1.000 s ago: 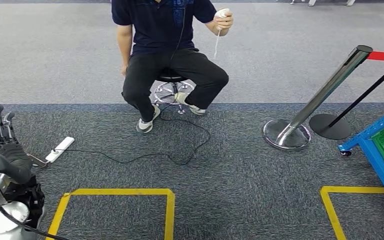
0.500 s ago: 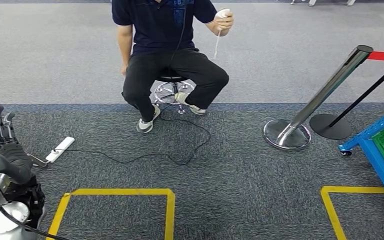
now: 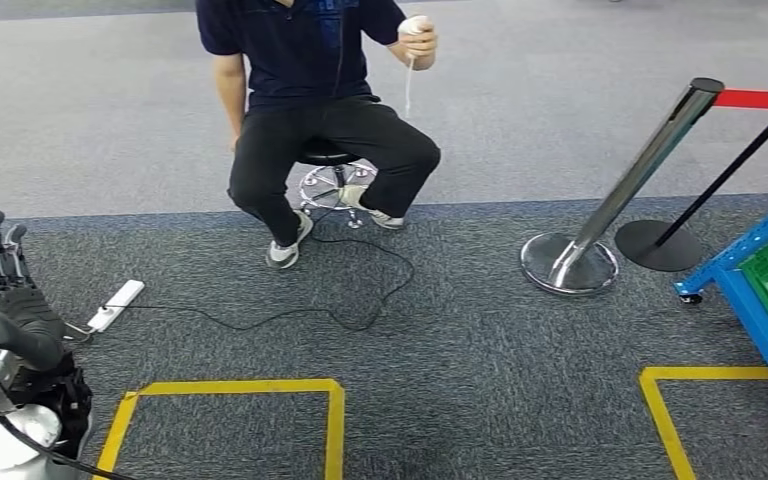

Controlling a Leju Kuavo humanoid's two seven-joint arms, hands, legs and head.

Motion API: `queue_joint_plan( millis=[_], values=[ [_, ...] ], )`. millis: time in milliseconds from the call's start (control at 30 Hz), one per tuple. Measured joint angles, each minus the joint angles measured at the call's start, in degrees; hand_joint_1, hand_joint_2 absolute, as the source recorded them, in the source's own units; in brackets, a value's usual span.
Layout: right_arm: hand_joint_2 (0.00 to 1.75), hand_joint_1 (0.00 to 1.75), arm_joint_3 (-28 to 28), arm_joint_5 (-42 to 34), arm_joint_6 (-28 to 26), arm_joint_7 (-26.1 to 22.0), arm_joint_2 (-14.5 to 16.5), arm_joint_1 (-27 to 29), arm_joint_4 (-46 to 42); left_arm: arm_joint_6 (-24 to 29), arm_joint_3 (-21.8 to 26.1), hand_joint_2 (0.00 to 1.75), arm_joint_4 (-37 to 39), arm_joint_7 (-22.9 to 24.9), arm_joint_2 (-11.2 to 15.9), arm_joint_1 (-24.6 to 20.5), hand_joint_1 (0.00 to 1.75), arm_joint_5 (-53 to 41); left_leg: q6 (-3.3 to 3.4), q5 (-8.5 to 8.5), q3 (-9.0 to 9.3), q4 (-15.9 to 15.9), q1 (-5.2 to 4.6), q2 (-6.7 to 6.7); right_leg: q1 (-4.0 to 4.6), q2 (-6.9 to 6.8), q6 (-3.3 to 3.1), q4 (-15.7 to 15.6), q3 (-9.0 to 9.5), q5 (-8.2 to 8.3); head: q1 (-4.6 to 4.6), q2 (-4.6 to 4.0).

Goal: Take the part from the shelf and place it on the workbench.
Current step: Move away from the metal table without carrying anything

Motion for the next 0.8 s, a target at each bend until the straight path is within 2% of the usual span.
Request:
queue_joint_plan(
  millis=[67,100,167,200,233,267,300,367,400,467,567,633,700,733,767,800],
  values=[
    [0.0,0.0,0.0,0.0,0.0,0.0,0.0,0.1,0.0,0.0,0.0,0.0,0.0,0.0,0.0,0.0,0.0,0.0,-0.4,-1.2,-0.54,1.5,0.24,0.03,0.15,0.08,-0.96,0.0,0.2,-0.15,-0.17,0.0],
    [0.0,0.0,0.0,0.0,0.0,0.0,0.0,0.1,0.0,0.1,0.0,0.0,0.0,0.0,0.0,0.0,0.0,0.0,-0.5,-2.55,-1.69,3.9,0.25,0.04,0.17,0.09,-1.39,-0.1,0.35,-0.21,-0.32,0.0],
    [0.0,0.0,0.0,0.0,0.0,0.0,0.0,0.1,0.1,0.1,0.0,0.0,-0.1,0.0,0.0,0.0,0.0,0.0,-0.43,-5.86,-5.87,11.7,0.13,0.03,0.34,0.09,-1.9,-0.1,0.46,-0.42,-0.61,0.0],
    [0.0,0.0,0.0,0.0,0.0,0.0,0.0,0.1,0.1,0.1,0.0,0.0,-0.1,0.0,0.0,0.2,0.0,0.0,-0.36,-6.91,-7.97,15.2,0.11,0.03,0.44,0.09,-2.03,-0.2,0.48,-0.49,-0.68,0.0],
    [0.0,0.0,0.0,0.0,0.0,0.0,0.0,0.1,0.2,0.1,0.0,0.0,-0.1,0.0,0.0,0.3,0.0,0.0,-0.25,-6.91,-9.34,17.1,0.1,0.02,0.53,0.12,-2.12,-0.2,0.54,-0.57,-0.72,0.0],
    [0.0,0.0,0.0,0.0,0.0,0.0,0.0,0.1,0.2,0.1,0.0,0.0,-0.1,0.0,0.0,0.3,0.0,0.0,-0.12,-5.76,-9.66,16.9,0.1,0.02,0.58,0.19,-2.13,-0.2,0.65,-0.65,-0.72,0.0],
    [0.0,0.0,0.0,0.0,0.0,0.0,0.0,0.2,0.2,0.1,0.0,0.0,-0.1,0.0,0.0,0.4,0.0,0.0,0.0,-3.66,-8.82,14.5,0.11,0.02,0.58,0.28,-2.07,-0.2,0.84,-0.78,-0.72,0.0],
    [0.0,0.0,0.0,0.0,0.0,0.0,0.0,0.1,0.2,0.1,0.0,0.0,-0.1,0.0,0.0,0.4,0.0,0.0,0.08,0.6,-5.68,7.2,0.15,0.0,0.71,0.5,-1.66,0.0,1.21,-1.18,-0.78,0.0],
    [0.0,0.0,0.0,0.0,0.0,0.0,0.0,0.1,0.2,0.1,0.0,0.0,-0.1,0.0,0.0,0.4,0.0,0.0,0.1,1.53,-4.39,4.3,0.16,-0.02,0.81,0.61,-1.37,0.1,1.27,-1.39,-0.79,0.0],
    [0.0,0.0,0.0,0.0,0.0,0.0,0.0,0.1,0.3,0.1,0.0,0.0,-0.1,0.0,0.0,0.5,0.0,0.0,0.29,1.39,-3.4,2.0,-0.03,-0.09,0.96,0.73,-0.74,0.1,1.24,-1.64,-0.78,0.0],
    [0.0,0.0,0.2,0.0,0.0,0.0,0.0,0.1,0.3,0.2,0.0,0.0,-0.2,-0.1,0.0,0.6,0.0,0.0,1.37,1.06,-3.06,1.7,-0.11,-0.06,0.62,0.39,0.09,0.9,0.92,-2.51,-0.63,0.0],
    [0.0,0.0,0.3,0.0,0.0,0.0,0.0,0.1,0.3,0.2,0.0,0.0,-0.4,-0.1,0.0,0.6,0.0,0.0,2.01,0.85,-2.69,1.6,-0.15,0.05,0.67,-0.09,0.33,6.2,-1.7,-5.13,-0.34,0.0],
    [0.0,0.0,0.4,0.0,0.0,0.0,0.0,0.1,0.3,0.2,0.0,0.0,-0.4,-0.1,0.0,0.6,0.0,0.0,2.42,0.6,-2.46,1.6,-0.41,0.11,0.78,-0.26,0.31,14.0,-5.83,-8.07,-0.17,0.0],
    [0.0,0.0,0.5,0.0,0.0,0.0,0.0,0.2,0.3,0.2,0.0,0.0,-0.4,-0.1,0.0,0.6,0.0,0.0,2.56,0.48,-2.32,1.6,-0.55,0.1,0.84,-0.27,0.24,16.2,-7.16,-8.4,-0.18,0.0],
    [0.0,0.0,0.5,0.0,0.0,0.0,0.0,0.2,0.3,0.2,0.0,0.0,-0.4,-0.1,0.0,0.7,0.0,0.0,2.66,0.34,-2.12,1.6,-0.66,0.07,0.92,-0.27,0.09,16.4,-7.46,-7.65,-0.18,0.0],
    [0.0,0.0,0.5,0.0,0.0,0.0,0.0,0.3,0.3,0.2,0.0,0.0,-0.4,-0.1,0.0,0.7,0.0,0.0,2.69,0.18,-1.85,1.6,-0.74,0.04,1.02,-0.27,-0.12,14.1,-6.54,-5.89,-0.17,0.0]
  ],
)
